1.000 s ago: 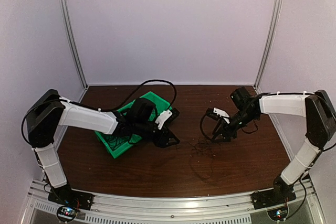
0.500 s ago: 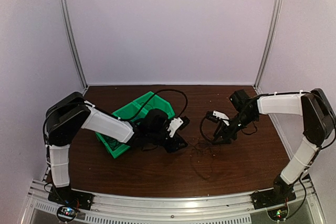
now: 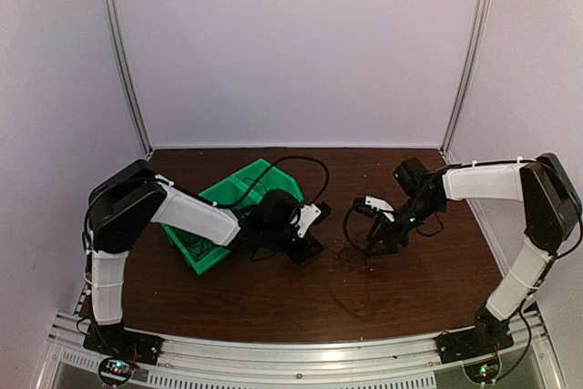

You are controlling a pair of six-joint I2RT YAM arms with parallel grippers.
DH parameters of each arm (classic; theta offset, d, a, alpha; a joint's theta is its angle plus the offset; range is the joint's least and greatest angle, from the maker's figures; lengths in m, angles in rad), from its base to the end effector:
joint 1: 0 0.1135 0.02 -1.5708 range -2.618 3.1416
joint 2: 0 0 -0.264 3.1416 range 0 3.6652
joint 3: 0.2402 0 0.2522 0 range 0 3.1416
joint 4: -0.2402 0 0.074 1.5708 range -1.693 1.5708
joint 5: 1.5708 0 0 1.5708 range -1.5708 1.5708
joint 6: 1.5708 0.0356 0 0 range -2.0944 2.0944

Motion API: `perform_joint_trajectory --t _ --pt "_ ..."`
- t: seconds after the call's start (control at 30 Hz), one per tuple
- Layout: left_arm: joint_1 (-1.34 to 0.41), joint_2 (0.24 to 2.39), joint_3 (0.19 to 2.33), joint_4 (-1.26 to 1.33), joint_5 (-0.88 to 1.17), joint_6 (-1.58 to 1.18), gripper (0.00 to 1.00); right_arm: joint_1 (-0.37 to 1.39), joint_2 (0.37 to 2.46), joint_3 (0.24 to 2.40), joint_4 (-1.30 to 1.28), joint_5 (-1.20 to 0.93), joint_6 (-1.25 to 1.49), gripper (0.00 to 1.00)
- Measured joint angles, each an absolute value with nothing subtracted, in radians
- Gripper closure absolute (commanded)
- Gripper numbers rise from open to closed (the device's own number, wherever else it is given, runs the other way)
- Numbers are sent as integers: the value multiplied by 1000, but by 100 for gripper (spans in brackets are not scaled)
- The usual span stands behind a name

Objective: Untangle the cables

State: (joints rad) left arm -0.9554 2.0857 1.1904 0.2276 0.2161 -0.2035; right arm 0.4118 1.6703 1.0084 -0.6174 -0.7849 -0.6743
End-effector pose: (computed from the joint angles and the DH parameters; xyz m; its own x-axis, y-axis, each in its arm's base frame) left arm 0.2451 -0.3599 0.1223 -0.5309 0.4090 -0.7422 0.8041 0.5197 -0.2887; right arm 0.2693 0.1451 0.1780 -0.3926 -0.6535 -0.6471 -0.9146 0.2036 0.3494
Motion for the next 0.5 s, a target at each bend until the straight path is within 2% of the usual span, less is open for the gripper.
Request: perform_joint_trajectory --t 0.2,0.3,0.37,0.5 --pt "-955 2089 1191 206 207 -208 97 450 1700 1008 -610 -783 -667 38" --pt "-955 2088 1191 205 202 -208 100 455 1724 1008 -590 -772 -645 40" --pt "-955 2079 1191 200 196 -210 100 456 1743 1008 -574 -760 -629 45" --pt "-954 1996 1184 159 155 -215 100 456 1782 1008 -549 -733 -591 66"
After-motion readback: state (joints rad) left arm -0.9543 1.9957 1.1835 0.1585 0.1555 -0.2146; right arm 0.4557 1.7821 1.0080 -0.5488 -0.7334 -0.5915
